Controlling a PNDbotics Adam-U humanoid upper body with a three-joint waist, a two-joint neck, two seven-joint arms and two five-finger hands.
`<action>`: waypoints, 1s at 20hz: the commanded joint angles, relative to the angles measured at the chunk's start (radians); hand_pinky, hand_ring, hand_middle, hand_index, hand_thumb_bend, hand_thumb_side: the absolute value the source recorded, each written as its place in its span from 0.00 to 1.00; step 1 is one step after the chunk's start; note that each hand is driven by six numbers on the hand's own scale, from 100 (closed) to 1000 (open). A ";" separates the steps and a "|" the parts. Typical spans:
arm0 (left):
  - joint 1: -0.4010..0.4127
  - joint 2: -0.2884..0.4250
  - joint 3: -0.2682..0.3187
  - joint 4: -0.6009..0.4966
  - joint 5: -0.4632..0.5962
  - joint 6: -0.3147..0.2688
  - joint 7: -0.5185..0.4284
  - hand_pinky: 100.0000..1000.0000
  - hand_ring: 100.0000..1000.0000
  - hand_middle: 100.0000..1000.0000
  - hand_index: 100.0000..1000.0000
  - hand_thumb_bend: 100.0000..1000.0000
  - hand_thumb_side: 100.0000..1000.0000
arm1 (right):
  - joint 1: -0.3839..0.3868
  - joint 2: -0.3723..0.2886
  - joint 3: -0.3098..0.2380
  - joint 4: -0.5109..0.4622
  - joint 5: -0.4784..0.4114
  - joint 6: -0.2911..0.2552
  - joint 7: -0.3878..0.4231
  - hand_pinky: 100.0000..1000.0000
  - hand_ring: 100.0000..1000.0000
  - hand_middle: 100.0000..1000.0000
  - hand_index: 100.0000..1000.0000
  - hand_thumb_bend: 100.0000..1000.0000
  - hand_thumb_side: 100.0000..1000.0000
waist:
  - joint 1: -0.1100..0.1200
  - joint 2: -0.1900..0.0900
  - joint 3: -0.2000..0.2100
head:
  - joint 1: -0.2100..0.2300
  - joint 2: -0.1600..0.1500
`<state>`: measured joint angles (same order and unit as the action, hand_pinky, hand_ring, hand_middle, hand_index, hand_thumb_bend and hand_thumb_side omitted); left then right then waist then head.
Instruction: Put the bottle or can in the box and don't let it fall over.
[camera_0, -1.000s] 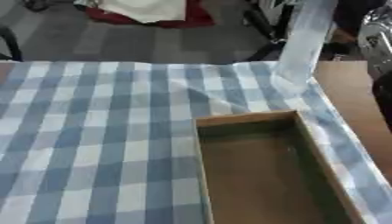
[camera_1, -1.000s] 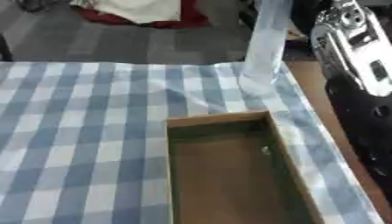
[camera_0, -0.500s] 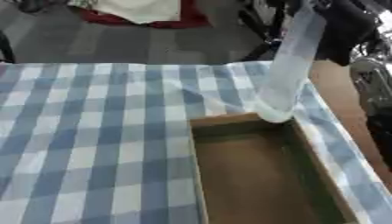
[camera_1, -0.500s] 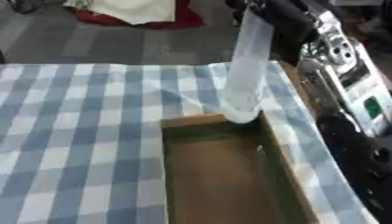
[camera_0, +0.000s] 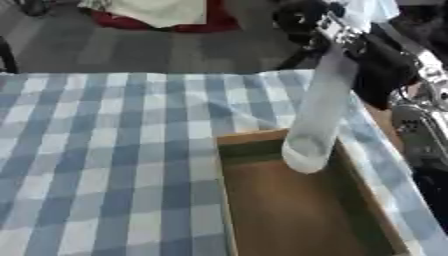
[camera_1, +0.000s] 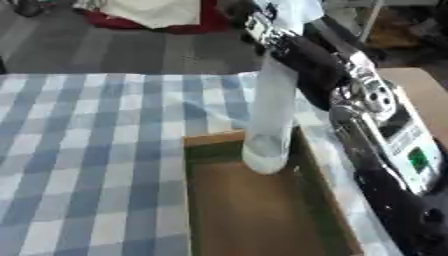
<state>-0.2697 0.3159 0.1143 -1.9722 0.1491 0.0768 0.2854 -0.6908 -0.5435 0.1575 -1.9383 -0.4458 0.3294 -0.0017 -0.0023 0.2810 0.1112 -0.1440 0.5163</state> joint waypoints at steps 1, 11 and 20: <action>-0.006 0.021 0.009 -0.014 -0.001 -0.001 0.004 0.17 0.76 0.73 0.46 0.00 0.64 | -0.001 -0.004 -0.004 -0.009 0.012 0.004 0.006 0.95 0.89 0.80 0.10 0.00 0.41 | 0.003 -0.017 0.001 | -0.002 -0.009; -0.008 0.021 0.009 -0.015 -0.003 -0.001 0.004 0.17 0.77 0.73 0.46 0.00 0.64 | 0.051 0.008 -0.005 0.018 0.010 -0.042 0.028 0.95 0.91 0.81 0.09 0.00 0.41 | 0.004 -0.016 0.001 | 0.000 -0.012; -0.011 0.021 0.008 -0.016 -0.008 -0.001 0.003 0.16 0.77 0.73 0.46 0.00 0.64 | 0.125 0.030 0.011 0.119 0.021 -0.135 0.092 0.94 0.96 0.85 0.09 0.00 0.41 | 0.005 -0.014 0.001 | 0.000 -0.015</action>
<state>-0.2703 0.3159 0.1144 -1.9722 0.1439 0.0755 0.2869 -0.5543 -0.5048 0.1720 -1.8229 -0.4311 0.2074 0.0846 0.0005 0.2818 0.1113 -0.1435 0.5143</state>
